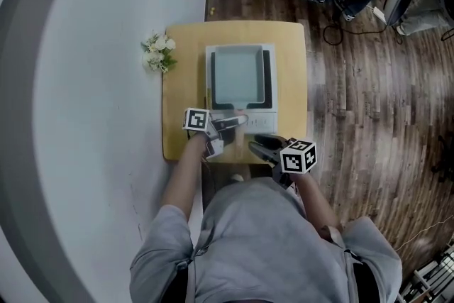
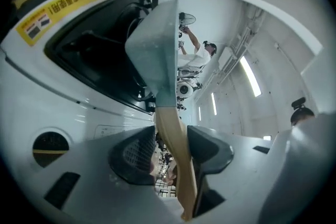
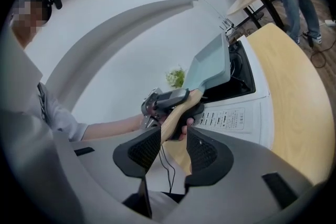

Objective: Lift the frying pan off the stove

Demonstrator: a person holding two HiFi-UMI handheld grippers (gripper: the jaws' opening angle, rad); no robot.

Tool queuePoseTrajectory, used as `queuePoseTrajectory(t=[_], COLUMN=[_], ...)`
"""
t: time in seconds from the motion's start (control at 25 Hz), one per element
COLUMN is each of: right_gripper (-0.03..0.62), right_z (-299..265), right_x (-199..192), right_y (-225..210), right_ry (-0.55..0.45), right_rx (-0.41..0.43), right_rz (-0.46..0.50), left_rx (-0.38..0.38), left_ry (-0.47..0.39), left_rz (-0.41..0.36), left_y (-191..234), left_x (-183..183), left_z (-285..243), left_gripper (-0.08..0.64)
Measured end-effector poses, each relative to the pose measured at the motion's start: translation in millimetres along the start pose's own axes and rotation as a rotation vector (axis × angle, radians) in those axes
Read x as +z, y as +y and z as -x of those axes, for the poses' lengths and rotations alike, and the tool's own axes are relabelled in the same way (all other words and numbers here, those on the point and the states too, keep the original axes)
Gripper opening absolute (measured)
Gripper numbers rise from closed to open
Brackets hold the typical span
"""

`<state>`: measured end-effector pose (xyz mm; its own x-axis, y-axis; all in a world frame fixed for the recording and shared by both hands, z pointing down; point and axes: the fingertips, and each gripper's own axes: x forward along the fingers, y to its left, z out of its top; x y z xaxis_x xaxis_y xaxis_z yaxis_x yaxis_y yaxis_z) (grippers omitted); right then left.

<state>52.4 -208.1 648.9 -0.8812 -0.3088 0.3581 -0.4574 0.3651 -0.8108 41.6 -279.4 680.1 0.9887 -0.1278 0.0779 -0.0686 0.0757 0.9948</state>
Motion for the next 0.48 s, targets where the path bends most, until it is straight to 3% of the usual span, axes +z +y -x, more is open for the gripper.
queuePoseTrajectory(t=[0.08, 0.24, 0.48], right_gripper=[0.139, 0.16, 0.209], right_z=[-3.6, -13.9, -31.9], right_x=[-3.9, -6.0, -18.6], right_y=[2.5, 4.0, 18.9], right_ry=[0.006, -0.014, 0.064], right_rx=[0.057, 0.14, 0.224], right_rz=[-0.056, -0.195, -0.225], left_rx=[-0.034, -0.075, -0.072], left_ry=[0.004, -0.007, -0.012], left_rz=[0.026, 0.083, 0.082], left_y=[-3.8, -9.3, -8.6], left_x=[0.3, -0.4, -0.2], left_z=[-1.3, -2.1, -1.3], left_gripper=[0.143, 0.135, 0.133])
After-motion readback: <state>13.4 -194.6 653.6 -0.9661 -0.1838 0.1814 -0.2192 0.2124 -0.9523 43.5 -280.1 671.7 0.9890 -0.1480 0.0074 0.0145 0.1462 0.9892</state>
